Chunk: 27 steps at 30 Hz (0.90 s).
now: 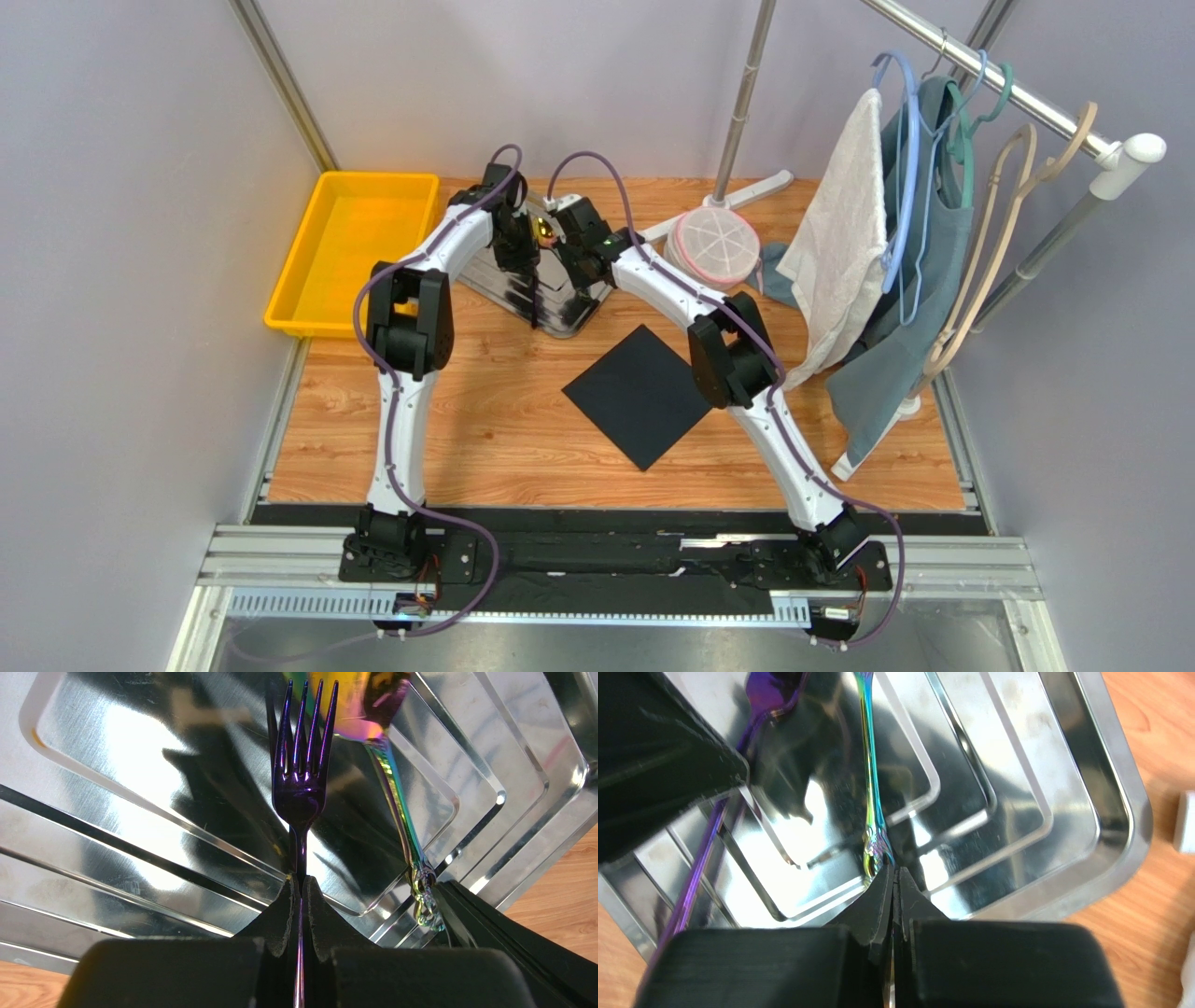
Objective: Place the utensils on the paper napkin and roll it up
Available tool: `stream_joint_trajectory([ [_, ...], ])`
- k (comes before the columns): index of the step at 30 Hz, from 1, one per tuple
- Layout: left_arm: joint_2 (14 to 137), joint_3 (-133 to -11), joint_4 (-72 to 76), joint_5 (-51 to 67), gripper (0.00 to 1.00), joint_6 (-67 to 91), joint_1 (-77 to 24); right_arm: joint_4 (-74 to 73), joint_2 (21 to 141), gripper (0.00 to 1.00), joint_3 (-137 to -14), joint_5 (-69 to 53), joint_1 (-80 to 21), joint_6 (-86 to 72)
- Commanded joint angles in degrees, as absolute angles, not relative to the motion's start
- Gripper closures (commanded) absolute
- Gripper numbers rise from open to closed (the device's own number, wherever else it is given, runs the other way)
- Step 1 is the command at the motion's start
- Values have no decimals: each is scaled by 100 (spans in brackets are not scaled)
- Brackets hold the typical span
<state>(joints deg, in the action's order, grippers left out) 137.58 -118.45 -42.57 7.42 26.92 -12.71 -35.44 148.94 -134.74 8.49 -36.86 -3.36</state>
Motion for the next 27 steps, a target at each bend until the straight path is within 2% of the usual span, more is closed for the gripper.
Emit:
stream_joint_trajectory([
  [1, 13342, -11901, -4237, 826, 100, 2716, -1248, -3173, 14212, 100, -13166, 827, -3577, -281],
  [5, 13263, -11839, -4184, 887, 100, 2768, -1248, -3243, 14168, 100, -13376, 370, -3525, -378],
  [6, 13228, -11821, -4140, 922, 100, 2786, -1248, -3261, 14203, 94, -13438, 308, -3507, -421],
  [8, 13175, -11742, -4105, 958, 100, 2795, -1248, -3270, 14326, 69, -13578, 132, -3516, -474],
  [11, 13105, -11655, -4043, 941, 100, 2786, -1248, -3068, 14475, 58, -13597, 106, -3516, -623],
  [20, 13060, -11610, -4087, 975, 100, 2804, -1204, -2830, 15214, 60, -14107, 149, -3524, -756],
  [27, 13113, -11610, -4104, 1028, 100, 2900, -1204, -3365, 15249, 69, -14133, 132, -3542, -695],
])
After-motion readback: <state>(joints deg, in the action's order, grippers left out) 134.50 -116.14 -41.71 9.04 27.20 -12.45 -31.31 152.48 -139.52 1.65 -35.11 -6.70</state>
